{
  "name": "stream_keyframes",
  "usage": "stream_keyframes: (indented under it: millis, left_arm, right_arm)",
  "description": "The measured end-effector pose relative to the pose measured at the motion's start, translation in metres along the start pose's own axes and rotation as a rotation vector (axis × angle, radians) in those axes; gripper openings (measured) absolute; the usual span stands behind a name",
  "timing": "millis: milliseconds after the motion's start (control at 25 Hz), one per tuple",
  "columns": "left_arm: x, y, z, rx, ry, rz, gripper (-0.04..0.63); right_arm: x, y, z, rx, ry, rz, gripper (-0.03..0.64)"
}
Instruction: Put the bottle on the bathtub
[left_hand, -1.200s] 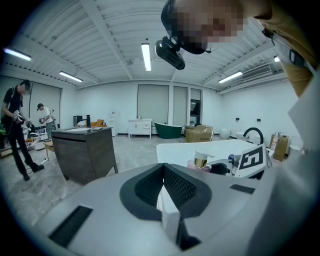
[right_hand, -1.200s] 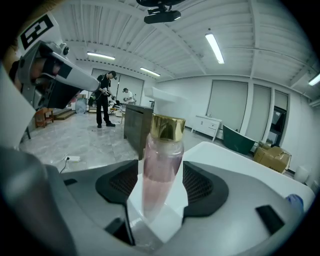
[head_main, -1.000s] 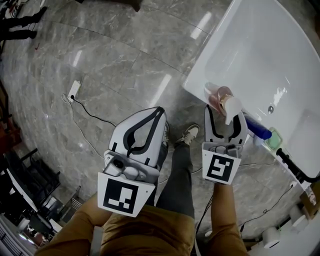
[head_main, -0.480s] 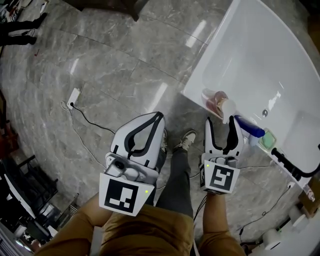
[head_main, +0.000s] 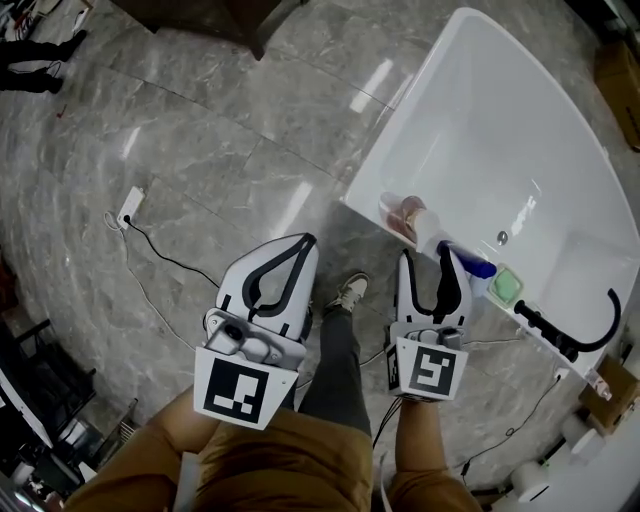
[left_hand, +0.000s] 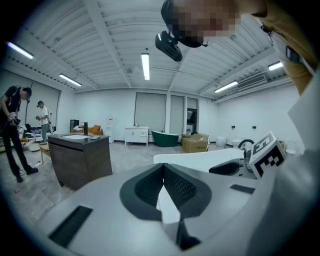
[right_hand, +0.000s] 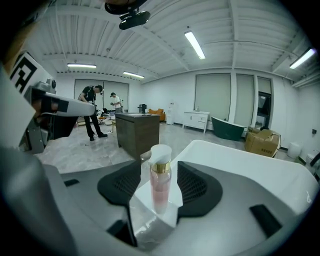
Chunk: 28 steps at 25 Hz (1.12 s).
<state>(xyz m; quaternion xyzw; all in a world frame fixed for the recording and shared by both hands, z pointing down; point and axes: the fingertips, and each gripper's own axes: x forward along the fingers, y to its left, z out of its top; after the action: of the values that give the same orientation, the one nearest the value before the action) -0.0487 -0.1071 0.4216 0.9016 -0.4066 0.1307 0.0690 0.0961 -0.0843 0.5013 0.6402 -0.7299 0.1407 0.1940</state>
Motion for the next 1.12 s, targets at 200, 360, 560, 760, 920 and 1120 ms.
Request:
stream_keyframes:
  millis: [200,360,560,760,920,1120]
  left_arm:
    - [0.002,-0.010,-0.001,-0.013,-0.001,-0.005,0.006]
    - [0.001,-0.015,0.005,-0.014,-0.005,0.000,0.006]
    - [-0.008,-0.019,0.032,0.021,-0.026,-0.005,0.006]
    - [-0.019,-0.020,0.062,0.052,-0.062,-0.001,0.006]
    - [-0.029,-0.024,0.081,0.074,-0.089,-0.005,0.006]
    - [-0.042,-0.036,0.101,0.086,-0.115,-0.018,0.006]
  right_arm:
    - [-0.010,-0.006,0.003,0.001,-0.012,-0.016,0.184]
    - [-0.020,-0.009,0.011,-0.001,-0.025,-0.020,0.115]
    - [-0.037,-0.011,0.040,-0.038,-0.036,-0.008,0.027]
    - [-0.056,-0.017,0.079,-0.037,-0.082,-0.017,0.005]
    - [-0.075,-0.020,0.100,-0.046,-0.094,-0.021,0.005]
    - [-0.097,-0.015,0.114,-0.049,-0.101,-0.002,0.003]
